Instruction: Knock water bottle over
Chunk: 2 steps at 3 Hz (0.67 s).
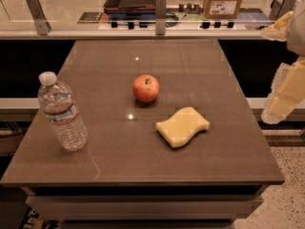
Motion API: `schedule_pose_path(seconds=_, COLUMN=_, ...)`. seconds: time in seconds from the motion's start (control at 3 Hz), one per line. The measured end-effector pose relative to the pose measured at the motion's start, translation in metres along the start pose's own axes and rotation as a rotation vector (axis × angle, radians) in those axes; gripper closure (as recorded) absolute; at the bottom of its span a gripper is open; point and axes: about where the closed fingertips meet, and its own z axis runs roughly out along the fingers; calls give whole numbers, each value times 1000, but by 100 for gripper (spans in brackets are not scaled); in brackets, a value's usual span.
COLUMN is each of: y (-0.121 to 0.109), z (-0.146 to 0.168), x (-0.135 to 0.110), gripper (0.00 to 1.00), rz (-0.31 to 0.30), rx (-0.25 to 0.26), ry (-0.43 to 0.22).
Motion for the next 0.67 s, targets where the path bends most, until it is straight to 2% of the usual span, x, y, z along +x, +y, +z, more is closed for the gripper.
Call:
schedule_pose_path(seconds=0.33, y=5, z=5, x=-3, gripper=0, rz=-25, rx=-20, ry=-137)
schedule_pose_path(seconds=0.67, y=15, z=9, x=-10, gripper=0, rz=-65, rx=-41, ry=-316)
